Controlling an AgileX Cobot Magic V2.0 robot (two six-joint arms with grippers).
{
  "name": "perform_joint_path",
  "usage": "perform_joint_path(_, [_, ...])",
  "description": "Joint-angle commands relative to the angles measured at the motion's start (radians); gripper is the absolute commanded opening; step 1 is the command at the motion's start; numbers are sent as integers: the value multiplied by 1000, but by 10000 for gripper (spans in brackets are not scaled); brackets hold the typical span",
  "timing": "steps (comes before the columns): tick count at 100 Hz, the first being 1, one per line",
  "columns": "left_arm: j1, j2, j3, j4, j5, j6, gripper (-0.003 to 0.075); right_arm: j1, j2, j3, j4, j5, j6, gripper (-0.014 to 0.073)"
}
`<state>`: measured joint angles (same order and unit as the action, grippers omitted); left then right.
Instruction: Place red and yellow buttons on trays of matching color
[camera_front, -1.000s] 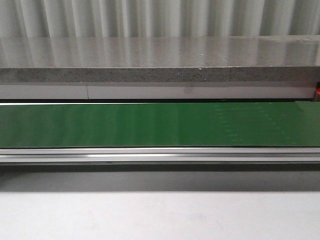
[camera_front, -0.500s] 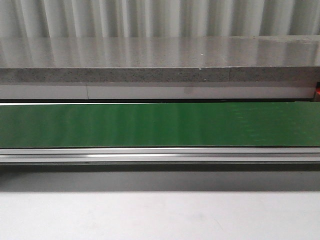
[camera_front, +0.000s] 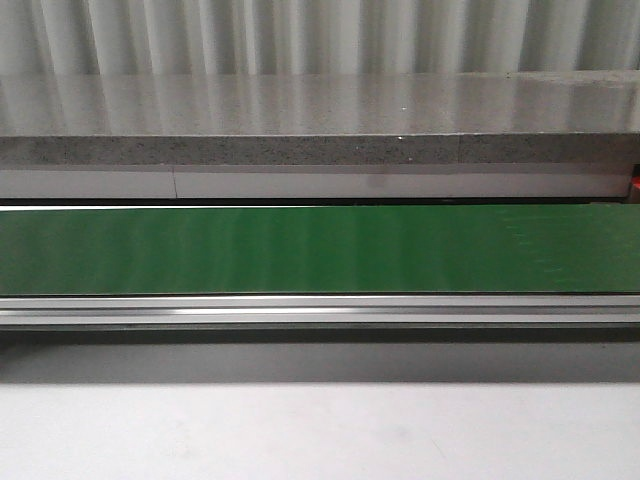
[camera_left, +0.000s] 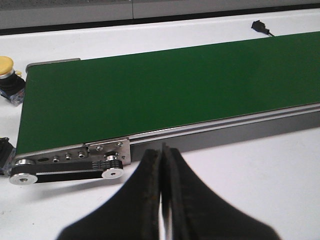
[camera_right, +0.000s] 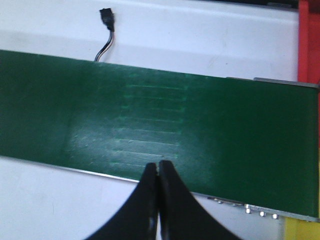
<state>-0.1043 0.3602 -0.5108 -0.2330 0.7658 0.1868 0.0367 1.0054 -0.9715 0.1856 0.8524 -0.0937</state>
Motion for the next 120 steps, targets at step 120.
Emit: perform_joint_path(120, [13, 325, -209, -13, -95, -161, 6, 37, -697, 400, 2, -140, -52, -67])
